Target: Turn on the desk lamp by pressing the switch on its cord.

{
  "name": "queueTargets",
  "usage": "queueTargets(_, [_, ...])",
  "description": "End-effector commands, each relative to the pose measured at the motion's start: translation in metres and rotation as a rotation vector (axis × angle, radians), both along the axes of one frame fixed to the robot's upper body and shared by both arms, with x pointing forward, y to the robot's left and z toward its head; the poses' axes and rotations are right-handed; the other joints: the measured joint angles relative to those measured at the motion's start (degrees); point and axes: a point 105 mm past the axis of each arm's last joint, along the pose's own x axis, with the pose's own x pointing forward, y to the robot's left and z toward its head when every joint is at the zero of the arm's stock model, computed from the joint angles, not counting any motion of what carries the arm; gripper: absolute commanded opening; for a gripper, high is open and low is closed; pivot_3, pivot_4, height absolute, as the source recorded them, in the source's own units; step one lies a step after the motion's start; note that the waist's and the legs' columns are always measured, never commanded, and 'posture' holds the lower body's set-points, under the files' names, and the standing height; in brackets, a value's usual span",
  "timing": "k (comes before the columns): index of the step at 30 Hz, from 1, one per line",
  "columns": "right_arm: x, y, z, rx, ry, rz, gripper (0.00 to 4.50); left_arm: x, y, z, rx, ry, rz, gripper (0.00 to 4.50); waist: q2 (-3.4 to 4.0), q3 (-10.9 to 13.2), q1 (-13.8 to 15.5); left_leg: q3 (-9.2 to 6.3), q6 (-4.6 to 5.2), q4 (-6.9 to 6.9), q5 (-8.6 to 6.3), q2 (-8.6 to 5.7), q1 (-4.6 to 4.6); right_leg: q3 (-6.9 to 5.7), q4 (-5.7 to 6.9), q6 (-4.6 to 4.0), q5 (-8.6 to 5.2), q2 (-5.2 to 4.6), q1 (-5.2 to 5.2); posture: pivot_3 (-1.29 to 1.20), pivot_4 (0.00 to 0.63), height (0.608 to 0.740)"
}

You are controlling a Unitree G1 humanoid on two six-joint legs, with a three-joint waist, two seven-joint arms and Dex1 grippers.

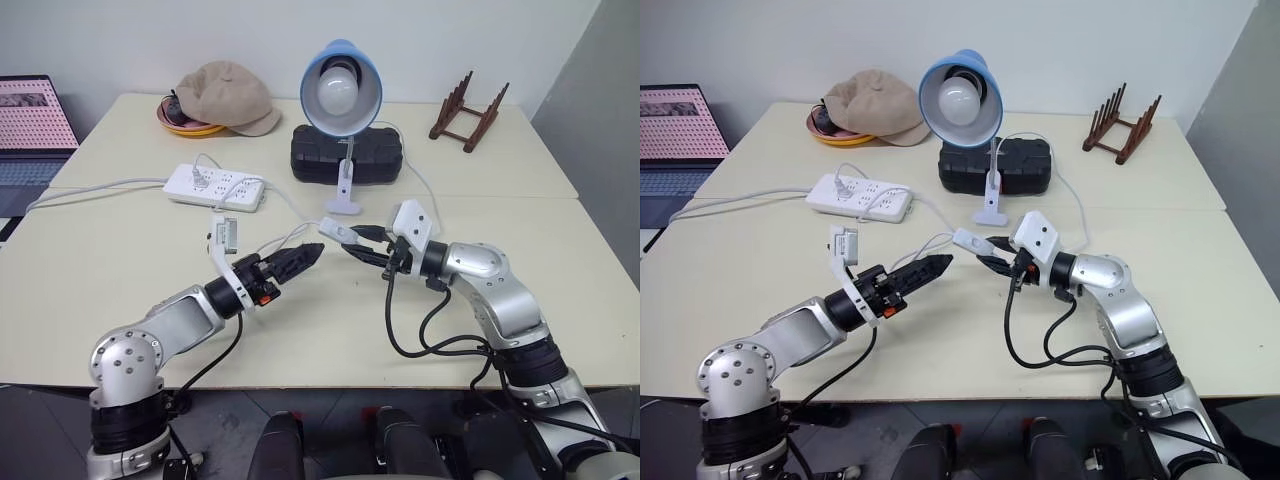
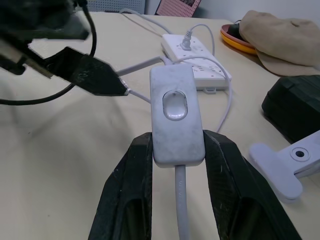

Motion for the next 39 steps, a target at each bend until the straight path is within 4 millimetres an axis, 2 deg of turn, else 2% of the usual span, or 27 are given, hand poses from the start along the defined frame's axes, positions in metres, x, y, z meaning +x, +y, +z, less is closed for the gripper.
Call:
queueTargets(1, [-0.012,0.005,0.015,0.027,-0.069,0.056,1.1,0.0,-0.007,0.014,-0.038,-0.041,-0.024,4.5,0.0,0.0,-0.04,0.03,0.0,0.04,0.0,-0.01,-0.02,0.03,-0.02,0.02,0.01,0.0,0.0,0.0,0.15,0.74])
queueTargets(9, [-0.015,0.011,0.016,0.017,-0.1,0.078,1.1,-0.003,-0.024,0.012,-0.042,-0.036,-0.083,4.5,0.0,0.0,-0.07,0.04,0.0,0.08,0.0,-0.01,-0.01,0.04,-0.02,0.05,0.03,-0.01,0.01,0.0,0.15,0.74])
queueTargets(22, [-0.019,0.015,0.02,0.031,-0.123,0.096,1.1,0.0,-0.023,0.009,-0.038,-0.027,-0.084,4.5,0.0,0.0,-0.07,0.04,-0.01,0.09,-0.01,-0.02,-0.03,0.05,-0.04,-0.14,-0.08,-0.01,0.01,0.0,0.15,0.74])
queueTargets(25, [-0.02,0.015,0.02,0.031,-0.124,0.098,1.1,0.001,-0.022,0.009,-0.046,-0.026,-0.081,4.03,0.0,0.0,-0.07,0.04,-0.01,0.08,-0.01,-0.02,-0.03,0.04,-0.04,-0.15,-0.09,-0.01,0.01,0.0,0.15,0.74])
queueTargets(28, [-0.021,0.015,0.02,0.027,-0.126,0.102,1.1,0.0,-0.022,0.009,-0.049,-0.025,-0.082,3.3,0.0,0.0,-0.07,0.04,-0.01,0.08,-0.01,-0.02,-0.04,0.05,-0.07,-0.17,-0.1,-0.01,0.01,0.0,0.15,0.74])
queueTargets(36, [-0.022,0.016,0.019,0.024,-0.125,0.105,1.1,-0.002,-0.023,0.006,-0.042,-0.021,-0.09,1.86,0.0,0.0,-0.07,0.04,-0.01,0.08,-0.01,-0.02,-0.04,0.05,-0.08,-0.18,-0.11,-0.01,0.01,0.0,0.15,0.74])
queueTargets(39, [-0.023,0.017,0.018,0.023,-0.124,0.108,1.1,-0.004,-0.023,0.005,-0.046,-0.018,-0.092,1.18,0.0,0.0,-0.07,0.04,-0.01,0.07,-0.01,-0.02,-0.05,0.05,-0.1,-0.19,-0.11,-0.01,0.01,0.0,0.15,0.74])
